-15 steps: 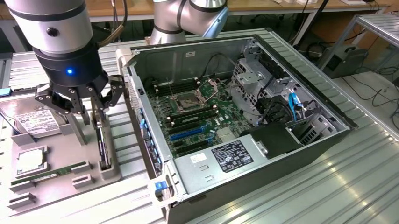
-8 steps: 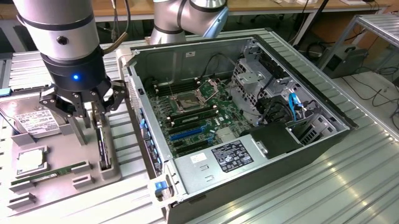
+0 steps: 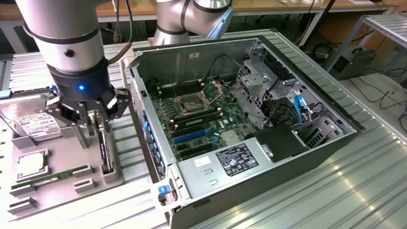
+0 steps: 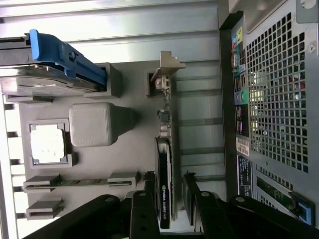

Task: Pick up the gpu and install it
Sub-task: 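Pick up the gpu and move the gpu toward the slot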

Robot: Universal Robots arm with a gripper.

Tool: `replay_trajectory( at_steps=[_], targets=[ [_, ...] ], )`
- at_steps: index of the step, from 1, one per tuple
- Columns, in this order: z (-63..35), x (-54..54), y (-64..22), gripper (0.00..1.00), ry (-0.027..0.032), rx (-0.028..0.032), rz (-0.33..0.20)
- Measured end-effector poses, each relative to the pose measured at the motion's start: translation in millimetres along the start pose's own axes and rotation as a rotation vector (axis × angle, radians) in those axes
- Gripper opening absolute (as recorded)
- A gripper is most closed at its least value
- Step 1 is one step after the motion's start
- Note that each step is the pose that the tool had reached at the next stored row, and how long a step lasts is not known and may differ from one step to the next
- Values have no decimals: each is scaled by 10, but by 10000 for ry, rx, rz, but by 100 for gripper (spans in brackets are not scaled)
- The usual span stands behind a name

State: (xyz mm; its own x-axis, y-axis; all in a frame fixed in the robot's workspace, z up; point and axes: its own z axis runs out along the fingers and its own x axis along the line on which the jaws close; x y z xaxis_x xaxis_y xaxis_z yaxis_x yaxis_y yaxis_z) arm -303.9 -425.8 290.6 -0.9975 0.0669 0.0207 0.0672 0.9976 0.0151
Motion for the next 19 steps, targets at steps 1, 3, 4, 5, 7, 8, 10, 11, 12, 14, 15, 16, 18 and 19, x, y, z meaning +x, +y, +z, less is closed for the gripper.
replay_trajectory(
  at_steps=[1,3,4,5,7,8,10,11,12,14,15,16,18,19],
  targets=[
    [19,-1,0,36,4,0,0],
    [55,-3,-1,36,10,1,0],
    [73,-5,-1,36,12,1,0],
    [91,-6,-1,36,13,0,1],
    [126,-9,-1,36,19,2,0],
    [158,-10,-2,36,24,2,1],
    [201,-11,-2,36,40,3,1],
    [220,-12,-3,36,50,3,1],
    [245,-12,-3,36,65,4,1],
    [282,-13,-4,36,88,6,2],
    [302,-14,-4,36,101,7,2],
    [317,-14,-4,36,113,7,2],
    [349,-15,-5,36,151,9,2],
    [359,-15,-5,36,166,9,3]
  ],
)
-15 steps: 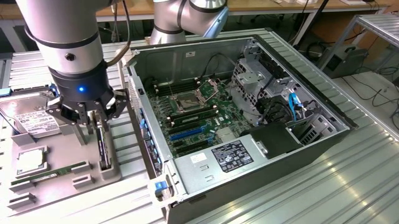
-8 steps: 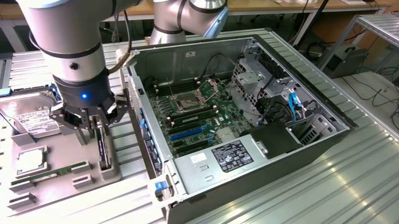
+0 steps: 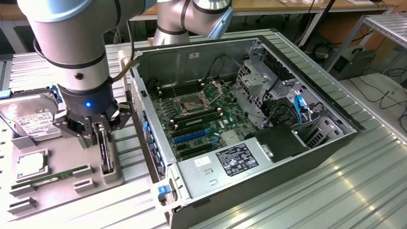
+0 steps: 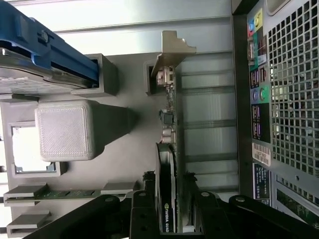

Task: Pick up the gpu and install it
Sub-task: 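Pick up the gpu and move the gpu toward the slot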

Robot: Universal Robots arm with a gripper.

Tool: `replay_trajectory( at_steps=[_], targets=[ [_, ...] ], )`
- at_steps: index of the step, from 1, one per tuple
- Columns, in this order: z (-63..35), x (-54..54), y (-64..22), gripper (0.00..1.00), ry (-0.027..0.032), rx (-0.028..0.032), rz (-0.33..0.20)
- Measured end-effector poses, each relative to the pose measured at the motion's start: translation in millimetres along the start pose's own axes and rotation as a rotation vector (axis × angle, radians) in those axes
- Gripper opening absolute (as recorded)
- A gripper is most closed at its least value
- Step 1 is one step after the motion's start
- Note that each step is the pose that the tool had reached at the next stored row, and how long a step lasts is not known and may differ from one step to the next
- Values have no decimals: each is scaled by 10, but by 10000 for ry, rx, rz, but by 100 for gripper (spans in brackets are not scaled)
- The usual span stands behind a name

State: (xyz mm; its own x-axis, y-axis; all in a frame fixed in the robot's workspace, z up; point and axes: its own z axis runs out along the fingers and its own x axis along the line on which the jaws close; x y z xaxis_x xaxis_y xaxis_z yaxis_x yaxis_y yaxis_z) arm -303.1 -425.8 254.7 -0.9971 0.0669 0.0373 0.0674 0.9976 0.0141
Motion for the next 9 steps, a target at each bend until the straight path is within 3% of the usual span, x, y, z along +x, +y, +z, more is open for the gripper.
replay_trajectory(
  at_steps=[3,7,9],
  targets=[
    [23,-1,2,36,42,-15,0],
    [89,-1,27,36,63,-129,-22],
    [108,1,27,36,85,-129,-21]
  ],
)
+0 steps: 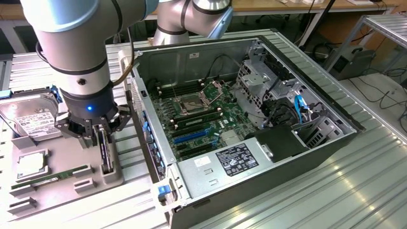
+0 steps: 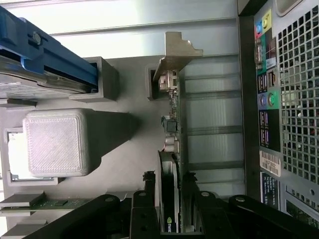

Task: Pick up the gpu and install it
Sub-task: 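Pick up the gpu and move the gpu toward the slot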

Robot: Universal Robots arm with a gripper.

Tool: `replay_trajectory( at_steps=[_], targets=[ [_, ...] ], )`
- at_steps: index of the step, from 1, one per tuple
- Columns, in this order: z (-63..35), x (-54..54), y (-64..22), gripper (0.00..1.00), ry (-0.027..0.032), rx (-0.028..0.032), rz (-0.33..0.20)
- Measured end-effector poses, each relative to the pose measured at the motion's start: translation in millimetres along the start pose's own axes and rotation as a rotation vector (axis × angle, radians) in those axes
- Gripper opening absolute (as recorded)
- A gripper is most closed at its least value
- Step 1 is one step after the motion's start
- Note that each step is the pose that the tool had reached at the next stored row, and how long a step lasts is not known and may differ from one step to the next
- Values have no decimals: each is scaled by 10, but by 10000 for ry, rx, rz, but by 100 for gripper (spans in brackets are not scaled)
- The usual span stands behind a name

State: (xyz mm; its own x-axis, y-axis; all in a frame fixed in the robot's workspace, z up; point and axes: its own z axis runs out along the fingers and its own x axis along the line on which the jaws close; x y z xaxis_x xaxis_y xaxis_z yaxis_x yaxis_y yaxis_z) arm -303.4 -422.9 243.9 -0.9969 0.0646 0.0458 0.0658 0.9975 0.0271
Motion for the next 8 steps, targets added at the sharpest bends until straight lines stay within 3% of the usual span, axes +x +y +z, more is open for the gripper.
replay_trajectory(
  at_steps=[8],
  targets=[
    [19,-1,0,36,6,-1,12]
  ],
)
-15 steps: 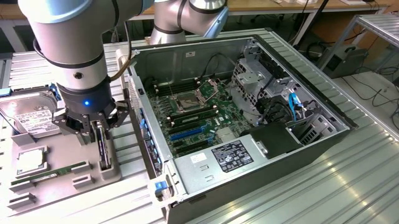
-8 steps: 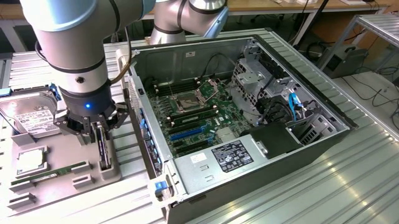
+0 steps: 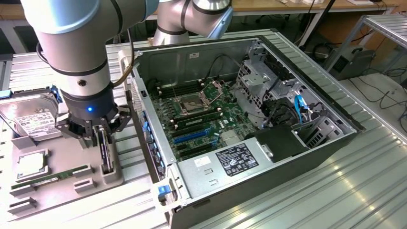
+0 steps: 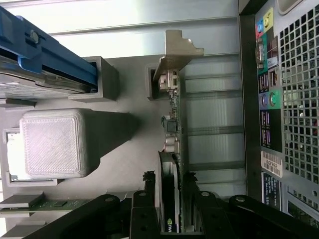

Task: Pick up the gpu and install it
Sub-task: 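Pick up the gpu and move the gpu toward the slot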

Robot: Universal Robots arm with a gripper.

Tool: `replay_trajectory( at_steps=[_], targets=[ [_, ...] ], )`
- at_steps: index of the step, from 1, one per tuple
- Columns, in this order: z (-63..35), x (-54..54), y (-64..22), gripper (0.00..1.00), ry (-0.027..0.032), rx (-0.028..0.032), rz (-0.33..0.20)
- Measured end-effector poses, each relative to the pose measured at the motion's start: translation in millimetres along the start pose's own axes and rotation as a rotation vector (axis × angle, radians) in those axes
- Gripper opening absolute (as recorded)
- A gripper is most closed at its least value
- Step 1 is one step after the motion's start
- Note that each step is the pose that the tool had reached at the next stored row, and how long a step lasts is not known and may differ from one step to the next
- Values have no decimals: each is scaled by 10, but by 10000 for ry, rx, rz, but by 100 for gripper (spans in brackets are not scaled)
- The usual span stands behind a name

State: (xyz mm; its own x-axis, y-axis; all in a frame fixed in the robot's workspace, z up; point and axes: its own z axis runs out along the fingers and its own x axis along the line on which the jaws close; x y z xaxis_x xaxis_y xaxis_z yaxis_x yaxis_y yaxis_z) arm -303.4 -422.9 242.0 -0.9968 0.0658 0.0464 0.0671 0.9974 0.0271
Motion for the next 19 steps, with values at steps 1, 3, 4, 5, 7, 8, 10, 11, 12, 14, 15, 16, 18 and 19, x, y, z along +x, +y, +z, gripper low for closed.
replay_trajectory(
  at_steps=[1,3,4,5,7,8,10,11,12,14,15,16,18,19],
  targets=[
    [1,0,0,36,0,-1,1],
    [2,0,0,36,0,-1,2],
    [3,0,0,35,0,-1,2],
    [3,0,0,35,1,0,2],
    [3,0,0,28,1,0,3],
    [3,0,0,26,0,0,2],
    [4,0,0,26,0,-1,3],
    [4,0,0,26,1,0,-14],
    [4,0,0,26,3,4,-91],
    [4,0,0,26,10,17,-397],
    [5,0,0,26,15,25,-559],
    [4,0,0,26,18,30,-668],
    [4,0,0,26,18,31,-687],
    [4,0,0,26,18,31,-687]
  ],
)
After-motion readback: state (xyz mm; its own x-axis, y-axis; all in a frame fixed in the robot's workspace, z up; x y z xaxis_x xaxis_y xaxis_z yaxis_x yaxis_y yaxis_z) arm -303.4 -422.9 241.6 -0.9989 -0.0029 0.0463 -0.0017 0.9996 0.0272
